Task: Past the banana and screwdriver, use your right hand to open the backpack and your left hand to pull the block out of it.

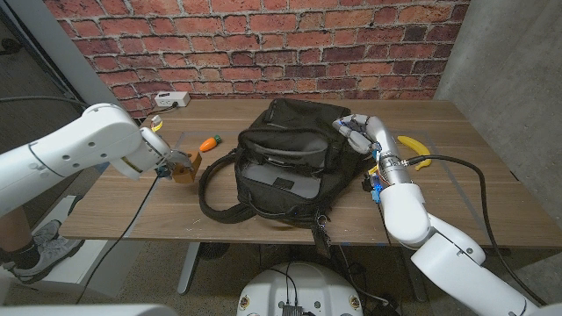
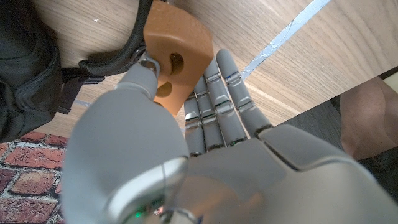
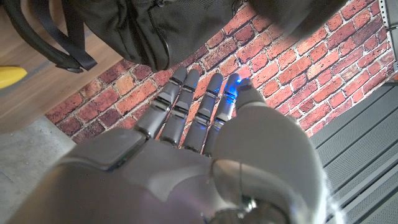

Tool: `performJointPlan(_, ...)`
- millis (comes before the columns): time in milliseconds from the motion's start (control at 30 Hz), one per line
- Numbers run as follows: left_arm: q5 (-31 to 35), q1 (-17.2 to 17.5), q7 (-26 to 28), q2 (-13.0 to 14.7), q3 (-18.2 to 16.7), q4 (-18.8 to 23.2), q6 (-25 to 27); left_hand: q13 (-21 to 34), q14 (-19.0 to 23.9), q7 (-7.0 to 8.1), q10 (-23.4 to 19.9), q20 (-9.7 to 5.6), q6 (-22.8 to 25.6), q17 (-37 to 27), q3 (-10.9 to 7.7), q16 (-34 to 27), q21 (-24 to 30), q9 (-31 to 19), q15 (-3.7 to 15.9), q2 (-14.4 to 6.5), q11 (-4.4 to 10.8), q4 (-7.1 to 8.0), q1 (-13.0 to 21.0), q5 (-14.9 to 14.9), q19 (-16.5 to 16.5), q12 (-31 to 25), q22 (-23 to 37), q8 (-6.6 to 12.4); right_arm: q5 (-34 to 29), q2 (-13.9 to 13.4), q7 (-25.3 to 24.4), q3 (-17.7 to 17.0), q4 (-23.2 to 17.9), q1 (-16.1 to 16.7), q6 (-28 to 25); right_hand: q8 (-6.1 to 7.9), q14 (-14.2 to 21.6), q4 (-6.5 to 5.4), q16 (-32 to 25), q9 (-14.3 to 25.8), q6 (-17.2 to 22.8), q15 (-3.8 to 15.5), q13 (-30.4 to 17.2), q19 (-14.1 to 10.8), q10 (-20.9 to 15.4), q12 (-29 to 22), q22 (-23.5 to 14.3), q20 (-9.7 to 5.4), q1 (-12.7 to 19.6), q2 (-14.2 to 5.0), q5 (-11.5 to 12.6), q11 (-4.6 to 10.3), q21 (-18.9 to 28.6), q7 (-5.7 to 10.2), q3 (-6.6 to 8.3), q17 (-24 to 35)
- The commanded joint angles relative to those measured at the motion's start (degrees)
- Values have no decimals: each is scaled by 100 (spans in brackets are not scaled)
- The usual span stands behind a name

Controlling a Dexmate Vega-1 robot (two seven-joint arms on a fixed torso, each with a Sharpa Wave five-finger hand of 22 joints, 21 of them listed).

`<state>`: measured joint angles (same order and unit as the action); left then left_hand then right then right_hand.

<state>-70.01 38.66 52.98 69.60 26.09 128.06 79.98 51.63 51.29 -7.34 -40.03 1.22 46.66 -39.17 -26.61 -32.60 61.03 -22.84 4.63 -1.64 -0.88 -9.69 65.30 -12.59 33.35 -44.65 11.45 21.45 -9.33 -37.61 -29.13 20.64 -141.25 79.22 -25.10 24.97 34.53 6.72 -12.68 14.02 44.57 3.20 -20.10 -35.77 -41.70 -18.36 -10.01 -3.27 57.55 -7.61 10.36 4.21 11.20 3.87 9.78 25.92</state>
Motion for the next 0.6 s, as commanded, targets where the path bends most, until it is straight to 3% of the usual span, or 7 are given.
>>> performJointPlan(33,285,36,-351,46,-1,-54,0,23,102,-13,-277,-17,103,-14,-4,32,54,-1063,123,-424,282,28,392,-49,-28,21,-8,157,640,-205,300,-265,-207,213,-3,-78,-107,33,52,-7,-143,606,-18,73,118,66,-12,-102,-1,95,-16,-81,-24,-64,-14,-9)
performJointPlan(267,386,125,-436,51,-79,-51,0,34,101,-14,-279,-21,103,-31,8,39,77,-1076,132,-424,284,27,398,-50,-53,28,-15,172,780,-273,274,-268,-166,172,69,-159,-187,35,77,-18,-279,550,-25,135,214,102,-11,-51,-59,128,-11,-123,-30,-94,-36,-26)
performJointPlan(600,283,330,-348,123,-255,13,0,37,79,-8,-272,-24,87,-46,26,63,112,-1072,122,-423,280,29,402,-49,-85,51,-25,173,1157,-343,356,-456,163,106,576,-440,-380,1,95,-53,-758,432,-13,263,492,223,-12,21,-259,158,-13,-246,-29,-172,-97,-42)
